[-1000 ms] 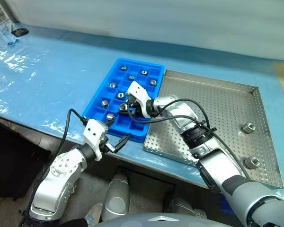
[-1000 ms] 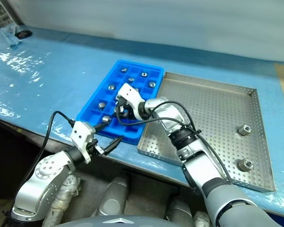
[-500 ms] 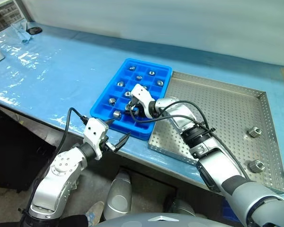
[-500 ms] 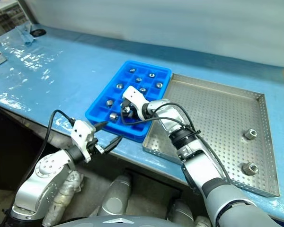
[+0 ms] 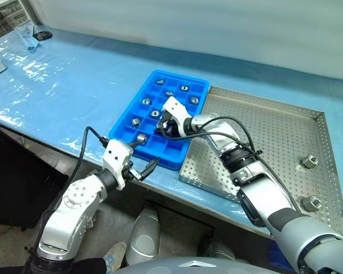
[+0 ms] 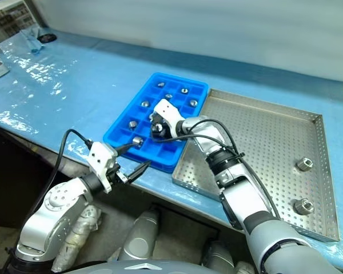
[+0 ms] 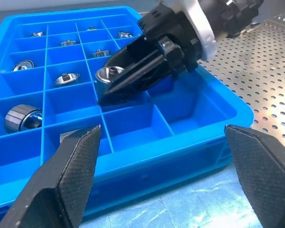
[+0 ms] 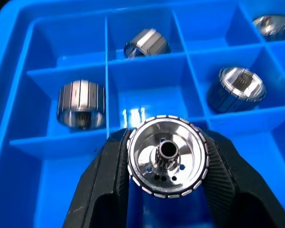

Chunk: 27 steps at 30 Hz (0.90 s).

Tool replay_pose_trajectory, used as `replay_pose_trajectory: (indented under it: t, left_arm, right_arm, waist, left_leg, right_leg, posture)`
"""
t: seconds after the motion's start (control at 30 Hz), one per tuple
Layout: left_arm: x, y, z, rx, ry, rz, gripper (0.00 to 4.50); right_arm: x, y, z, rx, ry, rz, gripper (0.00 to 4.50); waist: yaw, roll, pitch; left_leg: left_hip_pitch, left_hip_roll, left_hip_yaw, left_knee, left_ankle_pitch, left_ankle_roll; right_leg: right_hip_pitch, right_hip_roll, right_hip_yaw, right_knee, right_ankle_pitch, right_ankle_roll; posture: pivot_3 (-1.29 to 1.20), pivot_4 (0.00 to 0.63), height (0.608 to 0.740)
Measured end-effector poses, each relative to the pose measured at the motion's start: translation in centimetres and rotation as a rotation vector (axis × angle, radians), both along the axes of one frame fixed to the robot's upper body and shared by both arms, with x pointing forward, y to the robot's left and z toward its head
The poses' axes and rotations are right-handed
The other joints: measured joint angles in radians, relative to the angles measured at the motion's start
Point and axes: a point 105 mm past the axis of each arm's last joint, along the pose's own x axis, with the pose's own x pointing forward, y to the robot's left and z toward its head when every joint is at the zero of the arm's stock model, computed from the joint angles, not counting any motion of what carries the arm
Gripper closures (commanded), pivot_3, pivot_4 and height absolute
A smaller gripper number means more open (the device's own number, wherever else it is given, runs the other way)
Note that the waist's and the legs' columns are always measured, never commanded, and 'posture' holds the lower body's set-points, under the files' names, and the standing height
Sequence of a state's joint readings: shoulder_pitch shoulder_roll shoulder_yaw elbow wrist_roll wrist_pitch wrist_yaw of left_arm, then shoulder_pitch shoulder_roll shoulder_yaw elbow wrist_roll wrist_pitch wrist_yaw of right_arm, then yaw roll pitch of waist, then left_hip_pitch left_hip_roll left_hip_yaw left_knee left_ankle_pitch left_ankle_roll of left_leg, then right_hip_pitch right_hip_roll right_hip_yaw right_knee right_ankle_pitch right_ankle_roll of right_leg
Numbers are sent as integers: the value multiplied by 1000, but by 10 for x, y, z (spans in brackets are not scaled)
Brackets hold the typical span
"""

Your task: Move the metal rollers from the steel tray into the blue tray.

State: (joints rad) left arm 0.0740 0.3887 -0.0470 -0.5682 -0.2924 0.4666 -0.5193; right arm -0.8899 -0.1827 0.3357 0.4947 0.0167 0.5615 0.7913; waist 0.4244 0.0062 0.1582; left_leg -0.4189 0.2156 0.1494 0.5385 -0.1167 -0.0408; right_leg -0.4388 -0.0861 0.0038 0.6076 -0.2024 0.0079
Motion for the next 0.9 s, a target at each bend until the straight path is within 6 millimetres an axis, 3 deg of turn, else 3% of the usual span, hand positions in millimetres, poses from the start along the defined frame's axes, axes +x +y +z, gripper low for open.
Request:
replay_pose_trajectory:
  t: [0.03,0.1,0.2,0.3,0.43,0.5,0.6,0.77,0.87,0.9]
  left_arm:
    - [1,0,0,1,-2,-1,112]
    - [2,-1,3,5,-12,-8,112]
    - [9,-5,4,70,-28,-45,112]
    - [19,-11,7,109,-53,-62,112]
    - [37,-21,16,62,-62,-84,112]
    - [46,-41,23,20,-66,-158,112]
    - [53,-62,25,-16,-54,-246,112]
    - [67,-85,24,-37,-47,-335,112]
    - [71,-100,28,-45,-66,-393,112]
    - [71,-102,30,-46,-71,-403,112]
  right_arm:
    - [0,-1,0,-4,-2,1,2857]
    - [1,-1,0,-11,-10,-2,2088]
    - [1,-1,1,28,-14,-17,1394]
    - [7,-3,12,168,-13,-94,1394]
    - [24,-34,47,363,-73,-279,1394]
    - [30,-66,66,463,-122,-420,1394]
    - [30,-127,72,487,-181,-641,1394]
    - [4,-236,45,343,-202,-1036,1394]
    - [-22,-287,27,249,-165,-1228,1394]
    - [-26,-294,24,238,-154,-1253,1394]
  waist:
    - [0,0,0]
    - [0,0,0]
    - [-2,0,0]
    - [-10,1,1]
    - [-21,3,1]
    - [-32,3,1]
    - [-68,2,1]
    - [-176,3,1]
    - [-261,3,1]
    - [-277,3,1]
  left_leg:
    - [1,0,0,0,0,0]
    - [1,0,0,0,0,0]
    - [2,1,0,0,0,0]
    - [3,1,0,0,1,-1]
    - [3,0,1,2,2,-3]
    - [3,-1,1,4,2,-3]
    - [2,-2,2,6,3,-4]
    - [-1,-3,3,6,6,-9]
    - [-1,-4,4,5,5,-7]
    - [-1,-4,4,5,5,-7]
  right_leg:
    - [0,0,0,0,0,0]
    - [1,0,0,0,0,0]
    - [1,1,0,1,0,0]
    - [0,1,0,3,1,-1]
    - [2,0,1,5,1,-1]
    - [2,-1,1,6,1,-1]
    - [3,-2,1,6,2,0]
    - [1,-2,1,5,7,1]
    - [0,-1,-1,2,8,-1]
    - [0,-1,-1,1,8,-1]
  posture:
    - [584,150,740]
    - [584,150,740]
    - [537,150,740]
    - [443,150,740]
    - [296,150,740]
    - [246,150,740]
    - [134,150,740]
    - [15,150,740]
    - [-16,150,740]
    - [-37,150,740]
